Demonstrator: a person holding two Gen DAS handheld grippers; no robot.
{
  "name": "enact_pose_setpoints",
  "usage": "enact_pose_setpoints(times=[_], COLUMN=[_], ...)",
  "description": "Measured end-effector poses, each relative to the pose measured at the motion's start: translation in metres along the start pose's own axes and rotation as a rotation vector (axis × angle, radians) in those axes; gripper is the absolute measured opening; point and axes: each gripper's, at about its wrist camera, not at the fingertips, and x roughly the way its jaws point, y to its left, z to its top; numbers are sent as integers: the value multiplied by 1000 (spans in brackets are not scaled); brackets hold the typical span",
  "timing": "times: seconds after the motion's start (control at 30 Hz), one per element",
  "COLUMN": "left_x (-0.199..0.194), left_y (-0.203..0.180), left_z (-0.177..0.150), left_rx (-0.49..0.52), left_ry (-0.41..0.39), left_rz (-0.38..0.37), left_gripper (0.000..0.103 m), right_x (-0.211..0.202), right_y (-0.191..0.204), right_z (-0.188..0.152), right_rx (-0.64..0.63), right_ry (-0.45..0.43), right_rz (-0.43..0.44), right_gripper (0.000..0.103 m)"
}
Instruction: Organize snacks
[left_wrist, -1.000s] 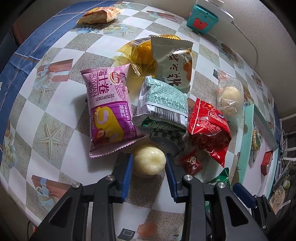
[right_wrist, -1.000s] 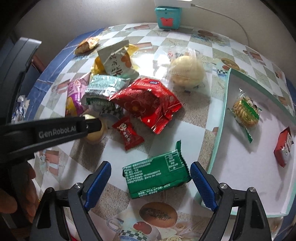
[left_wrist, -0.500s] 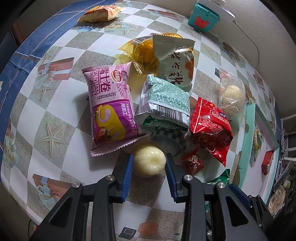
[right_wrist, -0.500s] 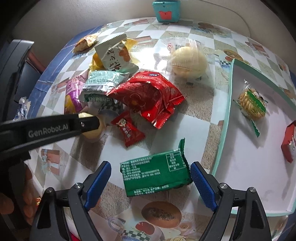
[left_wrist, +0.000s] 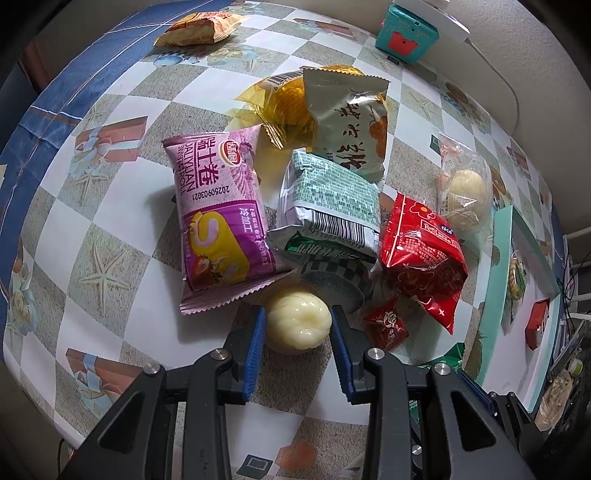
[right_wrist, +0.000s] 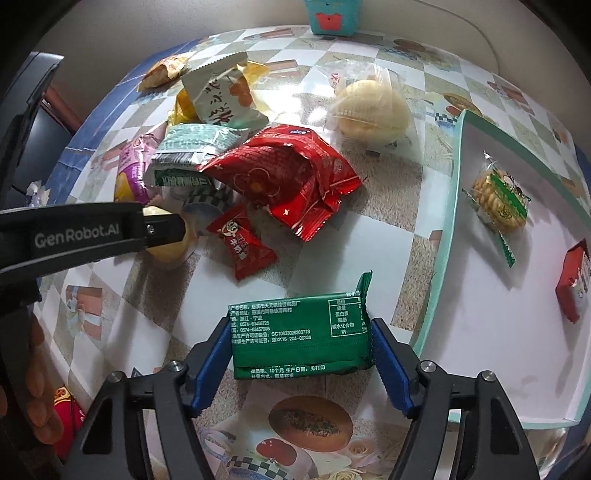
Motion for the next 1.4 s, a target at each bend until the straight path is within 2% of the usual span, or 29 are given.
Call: enact_pose_setpoints(times=[0.57,1.03,1.4], left_x=[5,5,-13], left_y=[-9,-11,-9], left_z=[3,4,6], left_rx=[35,29,26], left_ry=[-25,-18,-53], left_rz=[30,25,2], left_gripper=[37,37,36], right_x=[5,4,-19], right_y=[2,0,-14], right_z=[-1,-3,3], right_rx=[-7,9,75], right_ry=[8,12,-23], right_rz=[-15,-18,-25], right_gripper=[74,70,70])
